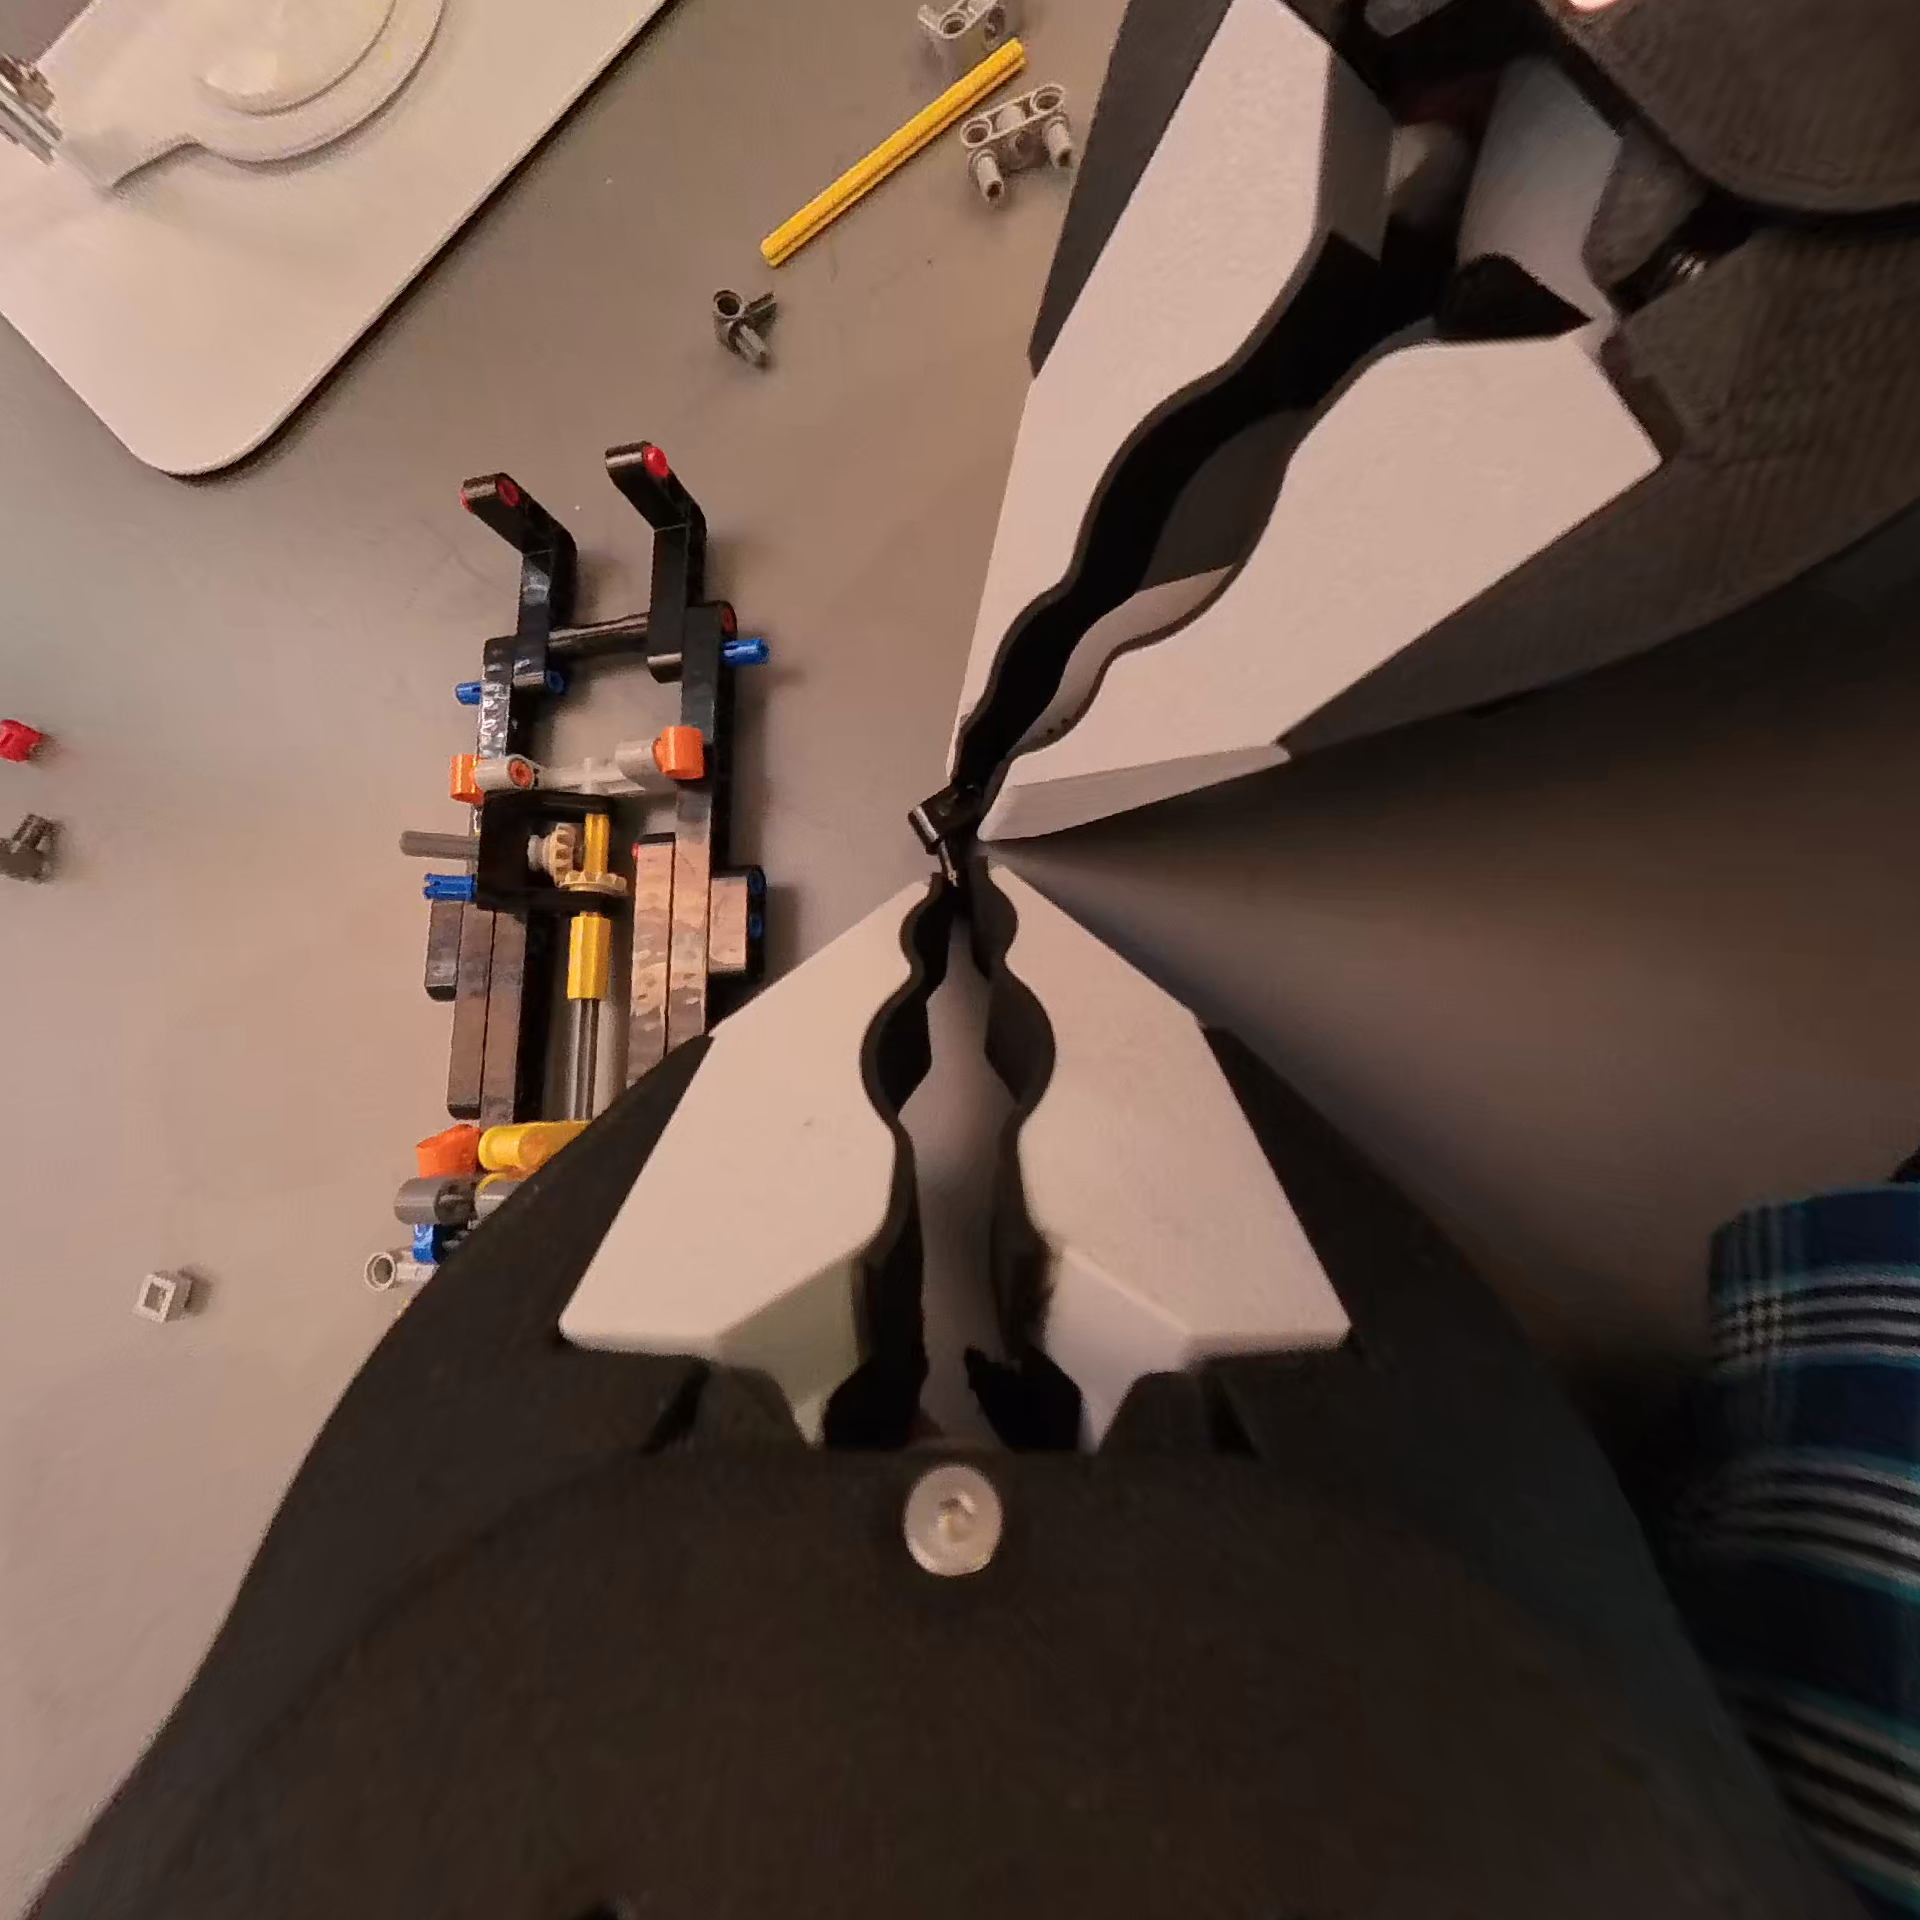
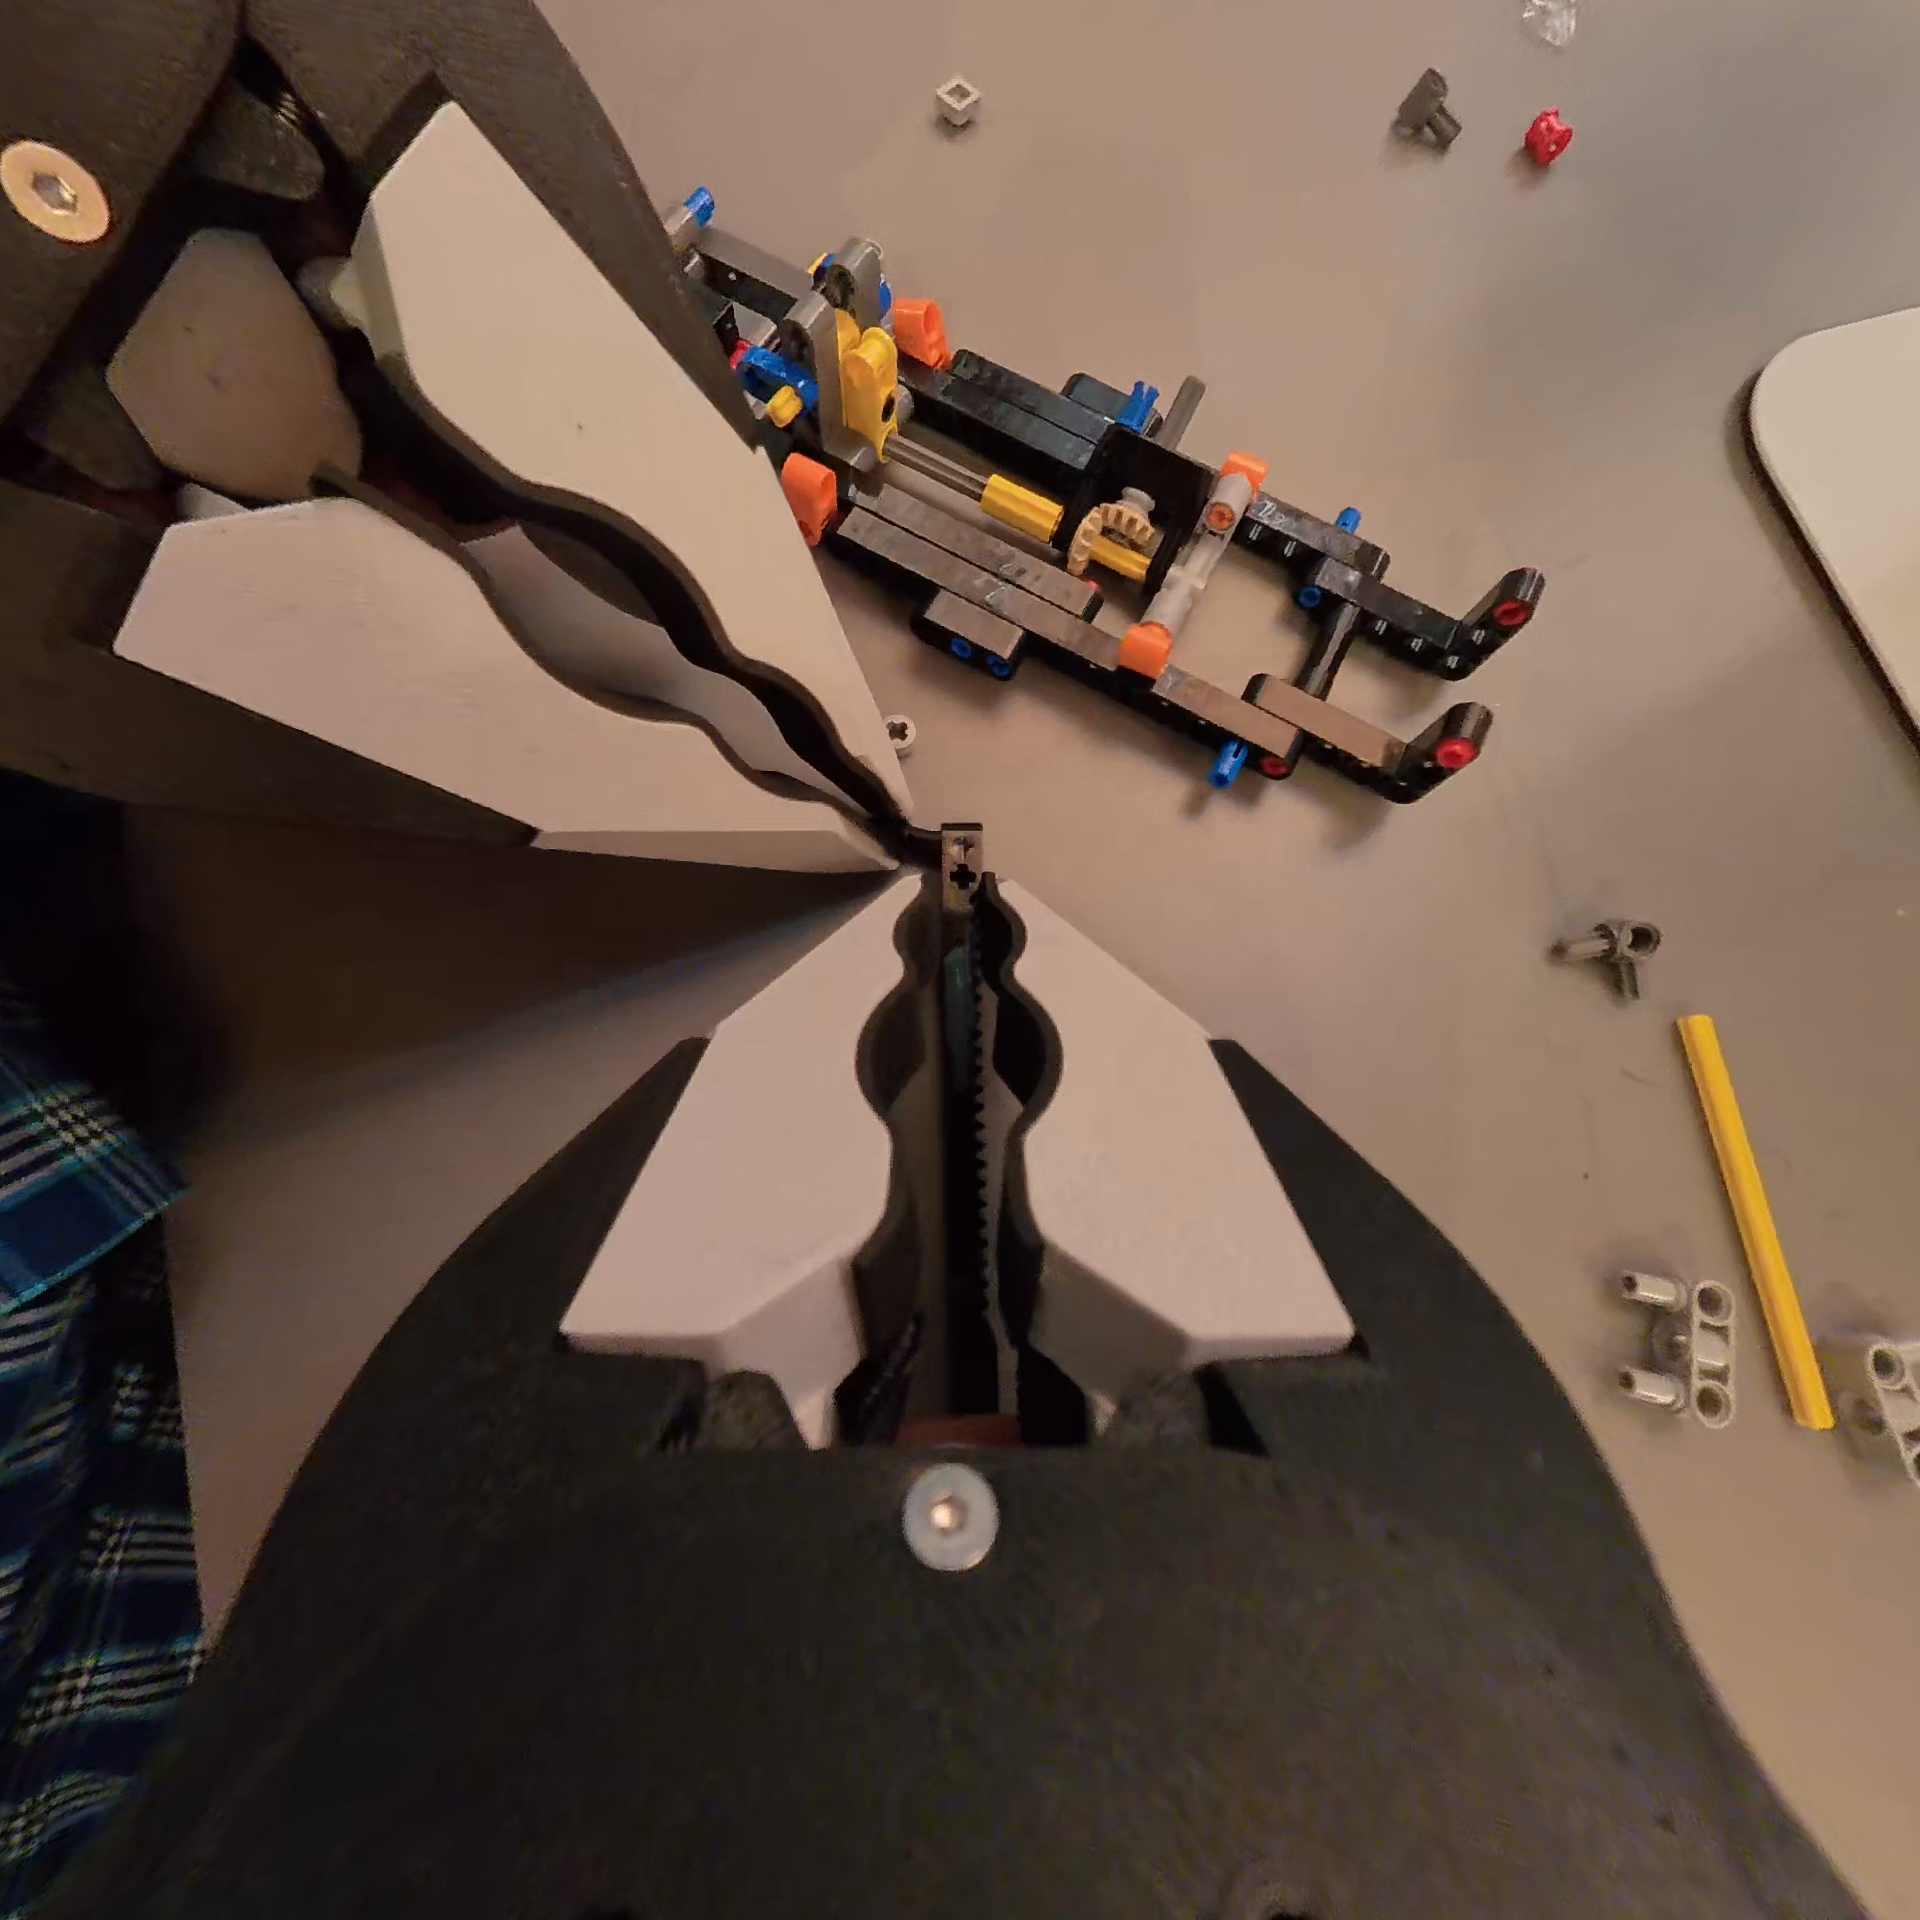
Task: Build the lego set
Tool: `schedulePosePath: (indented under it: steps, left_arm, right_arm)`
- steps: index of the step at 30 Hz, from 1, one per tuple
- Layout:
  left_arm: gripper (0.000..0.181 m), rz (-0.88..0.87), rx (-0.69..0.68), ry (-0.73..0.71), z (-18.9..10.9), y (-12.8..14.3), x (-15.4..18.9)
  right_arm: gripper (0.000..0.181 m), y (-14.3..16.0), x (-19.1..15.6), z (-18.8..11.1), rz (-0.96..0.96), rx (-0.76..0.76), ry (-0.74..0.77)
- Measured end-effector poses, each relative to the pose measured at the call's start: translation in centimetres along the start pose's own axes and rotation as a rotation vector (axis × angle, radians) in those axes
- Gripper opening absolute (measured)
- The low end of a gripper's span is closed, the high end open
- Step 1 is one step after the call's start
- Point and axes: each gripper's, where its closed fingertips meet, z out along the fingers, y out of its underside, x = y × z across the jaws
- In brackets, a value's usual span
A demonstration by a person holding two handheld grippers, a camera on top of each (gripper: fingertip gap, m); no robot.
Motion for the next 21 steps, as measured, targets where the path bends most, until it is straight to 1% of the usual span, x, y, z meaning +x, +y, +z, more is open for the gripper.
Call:
schedulePosePath:
  steps: [1, 11, 14, 16, 21]
  left_arm:
    - [0.001, -0.003, 0.0, -0.005, 0.02, -0.01, -0.02]
    - [0.001, -0.046, -0.003, -0.016, 0.14, -0.15, -0.03]
    - [0.001, -0.058, 0.006, -0.02, 0.2, -0.21, -0.21]
    - [0.001, -0.031, 0.008, -0.031, 0.27, -0.27, -0.33]
    - [0.001, -0.026, 0.015, -0.026, 0.24, -0.24, -0.32]
  right_arm:
    - [0.004, 0.0, 0.01, 0.01, -0.008, 0.002, 0.013]
    - [0.004, 0.01, 0.13, -0.04, -0.092, 0.013, 0.139]
    - [0.004, -0.06, -0.08, 0.04, -0.08, 0.017, 0.107]
    - [0.004, -0.09, -0.07, 0.11, -0.091, 0.015, 0.119]
    - [0.004, -0.07, -0.16, 0.14, -0.088, 0.015, 0.067]
